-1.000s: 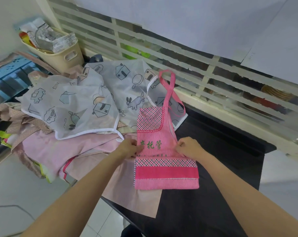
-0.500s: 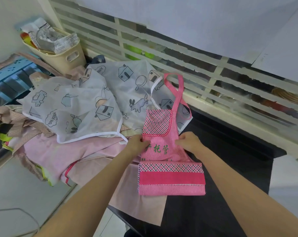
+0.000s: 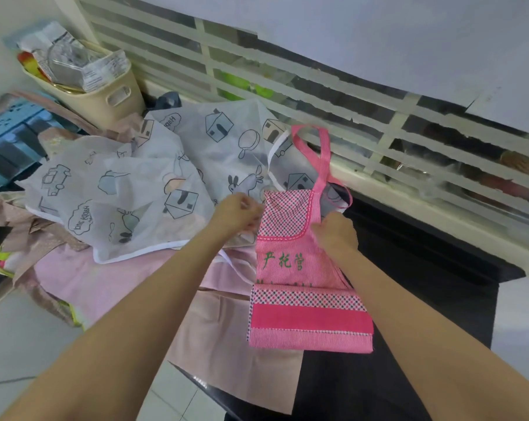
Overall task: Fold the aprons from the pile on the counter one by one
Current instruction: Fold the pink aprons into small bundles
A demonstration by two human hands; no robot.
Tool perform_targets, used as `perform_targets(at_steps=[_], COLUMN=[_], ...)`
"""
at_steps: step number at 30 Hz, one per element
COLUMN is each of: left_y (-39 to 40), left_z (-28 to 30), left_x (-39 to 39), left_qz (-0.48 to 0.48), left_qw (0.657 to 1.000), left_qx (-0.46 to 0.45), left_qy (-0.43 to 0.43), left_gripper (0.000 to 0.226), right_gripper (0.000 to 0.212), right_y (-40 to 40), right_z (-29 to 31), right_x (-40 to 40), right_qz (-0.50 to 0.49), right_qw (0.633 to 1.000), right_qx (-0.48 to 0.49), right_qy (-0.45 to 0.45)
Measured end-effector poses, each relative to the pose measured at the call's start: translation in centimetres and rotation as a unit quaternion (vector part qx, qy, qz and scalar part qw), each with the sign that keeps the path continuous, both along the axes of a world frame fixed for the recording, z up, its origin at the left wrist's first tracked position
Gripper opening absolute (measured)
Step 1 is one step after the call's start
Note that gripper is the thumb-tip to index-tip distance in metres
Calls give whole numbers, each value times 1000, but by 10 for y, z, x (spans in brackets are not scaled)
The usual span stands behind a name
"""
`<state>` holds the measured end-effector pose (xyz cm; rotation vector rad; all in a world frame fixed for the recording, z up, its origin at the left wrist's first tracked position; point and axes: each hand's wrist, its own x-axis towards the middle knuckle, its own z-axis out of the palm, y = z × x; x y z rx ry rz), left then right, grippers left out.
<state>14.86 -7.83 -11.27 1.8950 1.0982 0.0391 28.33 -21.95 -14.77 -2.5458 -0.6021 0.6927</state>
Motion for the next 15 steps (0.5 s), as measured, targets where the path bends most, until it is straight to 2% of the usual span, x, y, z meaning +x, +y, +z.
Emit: perform_targets(at_steps=[3,4,6,9,11,13,15], left_y=[-3,-4,0,10,15,14,10], left_z=[-3,-5,-13,-20,-22,-19,-15], left_x=[20,27,35,45,49,48,48], left_qz=[-29,-41,-39,44,85,39,-51], left_qw=[995,993,995,998,994,995,995], left_qx=[-99,-107,-93,-40,17,40,-31], left_qy=[-11,2,18,-36,-66,-78,-82], left_gripper=[58,62,58,26,19,22,24], right_gripper=[31,31,31,34,33,29,19], right_y=[8,9,9,4,2,0,-2], right_z=[4,4,3,0,-2,-4,-1], right_x=[2,4,6,8,11,14,16], right_qz=[-21,-18,-2,26,42,40,39], right_qw=[999,999,998,997,997,995,992], right_qx=[5,-7,-30,-46,-36,-14,12], right_qy=[29,36,56,58,62,85,116])
